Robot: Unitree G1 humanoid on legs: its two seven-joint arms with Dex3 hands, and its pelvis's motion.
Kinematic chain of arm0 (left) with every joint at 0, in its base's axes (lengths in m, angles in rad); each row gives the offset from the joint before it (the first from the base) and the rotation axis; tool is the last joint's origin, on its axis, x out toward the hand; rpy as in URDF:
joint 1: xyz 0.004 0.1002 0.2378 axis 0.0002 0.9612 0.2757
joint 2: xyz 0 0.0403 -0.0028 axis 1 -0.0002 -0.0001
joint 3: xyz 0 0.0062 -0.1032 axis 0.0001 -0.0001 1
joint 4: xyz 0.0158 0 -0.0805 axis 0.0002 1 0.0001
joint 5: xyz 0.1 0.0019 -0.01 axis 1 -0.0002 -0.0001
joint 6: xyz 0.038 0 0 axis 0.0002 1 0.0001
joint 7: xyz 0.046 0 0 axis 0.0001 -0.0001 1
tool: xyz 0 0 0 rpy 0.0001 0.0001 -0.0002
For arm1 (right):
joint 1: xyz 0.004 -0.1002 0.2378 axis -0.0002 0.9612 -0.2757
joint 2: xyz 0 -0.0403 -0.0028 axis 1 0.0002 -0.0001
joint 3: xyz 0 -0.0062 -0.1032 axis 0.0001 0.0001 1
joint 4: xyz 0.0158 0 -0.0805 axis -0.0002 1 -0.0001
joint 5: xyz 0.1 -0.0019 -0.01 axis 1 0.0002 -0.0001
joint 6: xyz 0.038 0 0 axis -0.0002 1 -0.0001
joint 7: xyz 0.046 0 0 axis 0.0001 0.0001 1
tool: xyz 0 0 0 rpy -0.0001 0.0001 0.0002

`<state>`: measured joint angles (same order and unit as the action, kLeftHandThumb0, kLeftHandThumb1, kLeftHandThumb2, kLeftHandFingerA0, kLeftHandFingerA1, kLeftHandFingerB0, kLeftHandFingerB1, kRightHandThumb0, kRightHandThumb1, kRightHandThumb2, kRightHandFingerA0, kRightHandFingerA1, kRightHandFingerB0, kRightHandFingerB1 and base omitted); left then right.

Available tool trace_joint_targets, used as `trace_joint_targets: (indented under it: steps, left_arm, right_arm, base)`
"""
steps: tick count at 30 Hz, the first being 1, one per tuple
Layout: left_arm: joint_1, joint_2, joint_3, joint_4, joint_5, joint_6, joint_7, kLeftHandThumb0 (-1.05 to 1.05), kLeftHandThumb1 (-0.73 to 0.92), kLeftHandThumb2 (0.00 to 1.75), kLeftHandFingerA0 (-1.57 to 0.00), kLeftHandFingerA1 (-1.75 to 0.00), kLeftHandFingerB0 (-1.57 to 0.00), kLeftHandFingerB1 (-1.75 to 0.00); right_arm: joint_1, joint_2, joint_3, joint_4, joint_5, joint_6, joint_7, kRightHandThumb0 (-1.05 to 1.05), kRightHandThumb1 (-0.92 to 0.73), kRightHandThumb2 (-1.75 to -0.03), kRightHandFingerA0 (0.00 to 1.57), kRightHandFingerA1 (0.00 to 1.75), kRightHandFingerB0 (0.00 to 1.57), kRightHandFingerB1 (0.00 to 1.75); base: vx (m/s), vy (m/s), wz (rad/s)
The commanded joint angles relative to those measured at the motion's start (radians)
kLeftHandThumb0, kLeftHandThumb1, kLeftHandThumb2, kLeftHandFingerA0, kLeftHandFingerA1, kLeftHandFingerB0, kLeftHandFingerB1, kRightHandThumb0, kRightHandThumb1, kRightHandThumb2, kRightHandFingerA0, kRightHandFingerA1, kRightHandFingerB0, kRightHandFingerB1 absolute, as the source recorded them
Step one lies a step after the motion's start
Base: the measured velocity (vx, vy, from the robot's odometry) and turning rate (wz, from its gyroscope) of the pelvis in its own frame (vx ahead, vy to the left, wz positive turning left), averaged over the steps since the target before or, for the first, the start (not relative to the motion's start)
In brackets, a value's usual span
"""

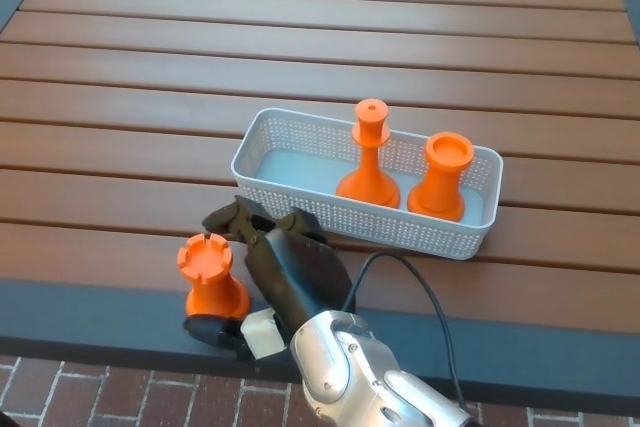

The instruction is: Using the right hand to place 3 different shape and weight chess pieces into a small container

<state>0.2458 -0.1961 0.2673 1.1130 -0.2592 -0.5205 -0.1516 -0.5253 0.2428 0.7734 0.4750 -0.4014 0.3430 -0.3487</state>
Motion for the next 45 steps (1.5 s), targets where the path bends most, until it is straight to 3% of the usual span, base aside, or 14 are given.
trace_joint_targets:
  steps: [1, 10, 11, 20, 23, 25, 26, 28, 30, 33, 34, 36, 37, 45]
  left_arm:
    - [-0.006, -0.054, -0.007, 0.052, -0.002, -0.012, -0.082, -0.07, 0.53, 1.13, -1.06, -1.53, -1.01, -1.27]
    - [-0.011, -0.06, -0.033, 0.042, 0.04, -0.035, -0.027, -0.16, 0.62, 0.97, -1.06, -1.49, -0.99, -1.24]
    - [-0.011, -0.062, -0.032, 0.038, 0.036, -0.033, -0.034, -0.16, 0.6, 1.03, -1.04, -1.54, -0.97, -1.27]
    - [-0.007, -0.075, -0.02, 0.029, 0.014, -0.036, -0.057, -0.14, 0.61, 0.99, -1.03, -1.54, -0.96, -1.27]
    - [0.004, -0.065, -0.045, 0.034, 0.058, -0.071, -0.018, -0.14, 0.6, 1.0, -1.0, -1.58, -0.94, -1.3]
    - [0.003, -0.063, -0.045, 0.036, 0.057, -0.073, -0.023, -0.14, 0.6, 1.0, -1.0, -1.58, -0.94, -1.3]
    - [0.008, -0.064, -0.046, 0.033, 0.059, -0.07, -0.017, -0.14, 0.62, 0.95, -0.98, -1.57, -0.94, -1.29]
    - [0.014, -0.065, -0.048, 0.029, 0.062, -0.066, -0.009, -0.14, 0.62, 0.95, -0.98, -1.57, -0.94, -1.29]
    - [0.018, -0.064, -0.048, 0.033, 0.061, -0.077, -0.02, -0.12, 0.57, 1.08, -1.01, -1.58, -0.96, -1.32]
    - [0.019, -0.062, -0.05, 0.035, 0.064, -0.079, -0.015, -0.12, 0.57, 1.08, -1.01, -1.58, -0.96, -1.32]
    - [0.017, -0.065, -0.039, 0.039, 0.05, -0.071, -0.027, -0.1, 0.54, 1.08, -1.01, -1.61, -0.97, -1.3]
    - [0.015, -0.067, -0.031, 0.043, 0.039, -0.064, -0.035, -0.1, 0.54, 1.08, -1.01, -1.61, -0.97, -1.3]
    - [0.014, -0.072, -0.016, 0.046, 0.017, -0.053, -0.051, -0.1, 0.61, 0.98, -1.04, -1.58, -0.98, -1.27]
    - [0.024, -0.069, -0.029, 0.054, 0.044, -0.053, 0.0, -0.11, 0.6, 0.93, -1.08, -1.48, -0.97, -1.2]
  right_arm:
    - [-0.274, 0.393, 0.004, -0.132, 0.081, -0.04, 0.222, -1.01, -0.67, -0.59, 0.35, 1.51, 0.0, 1.04]
    - [-0.275, 0.425, -0.015, -0.104, 0.091, -0.056, 0.216, -1.01, -0.68, -0.56, 0.47, 1.55, 0.0, 1.09]
    - [-0.273, 0.434, -0.008, -0.1, 0.08, -0.043, 0.207, -1.04, -0.54, -1.08, 0.61, 1.24, 0.08, 0.81]
    - [-0.267, 0.453, -0.004, -0.064, 0.053, -0.03, 0.166, -0.99, -0.52, -1.07, 0.65, 1.23, 0.12, 0.82]
    - [-0.267, 0.489, -0.009, -0.019, 0.01, 0.01, 0.076, -0.74, -0.64, -1.24, 1.36, 1.47, 0.47, 0.98]
    - [-0.269, 0.488, -0.005, -0.015, 0.002, 0.009, 0.068, -0.74, -0.64, -1.24, 1.36, 1.47, 0.47, 0.98]
    - [-0.268, 0.479, 0.009, -0.02, -0.019, 0.021, 0.056, -0.51, -0.56, -1.42, 1.57, 1.75, 0.84, 1.38]
    - [-0.267, 0.468, 0.027, -0.028, -0.046, 0.037, 0.042, -0.51, -0.56, -1.42, 1.57, 1.75, 0.84, 1.38]
    - [-0.271, 0.458, 0.042, -0.024, -0.072, 0.058, 0.036, -0.49, -0.54, -1.5, 1.57, 1.75, 1.19, 1.49]
    - [-0.27, 0.456, 0.048, -0.022, -0.079, 0.06, 0.03, -0.49, -0.54, -1.5, 1.57, 1.75, 1.19, 1.49]
    - [-0.268, 0.449, 0.057, -0.011, -0.091, 0.053, 0.014, -0.34, -0.44, -1.31, 1.49, 1.75, 0.9, 1.75]
    - [-0.266, 0.443, 0.064, -0.004, -0.101, 0.048, 0.002, -0.34, -0.44, -1.31, 1.49, 1.75, 0.9, 1.75]
    - [-0.262, 0.436, 0.072, 0.009, -0.111, 0.036, -0.016, -0.39, -0.48, -1.2, 1.42, 1.75, 0.78, 1.41]
    - [-0.221, 0.408, 0.086, 0.015, -0.106, 0.008, -0.033, -0.38, -0.55, -1.07, 1.28, 1.75, 0.68, 1.53]
  base:
    - [0.0, 0.0, 0.0]
    - [0.0, 0.0, 0.0]
    - [0.0, 0.0, 0.0]
    - [0.0, 0.0, 0.0]
    - [0.0, 0.0, 0.0]
    - [0.0, 0.0, 0.0]
    - [0.0, 0.0, 0.0]
    - [0.0, 0.0, 0.0]
    - [0.0, 0.0, 0.0]
    - [0.0, 0.0, 0.0]
    - [0.0, 0.0, 0.0]
    - [0.0, 0.0, 0.0]
    - [0.0, 0.0, 0.0]
    - [0.0, 0.0, 0.0]
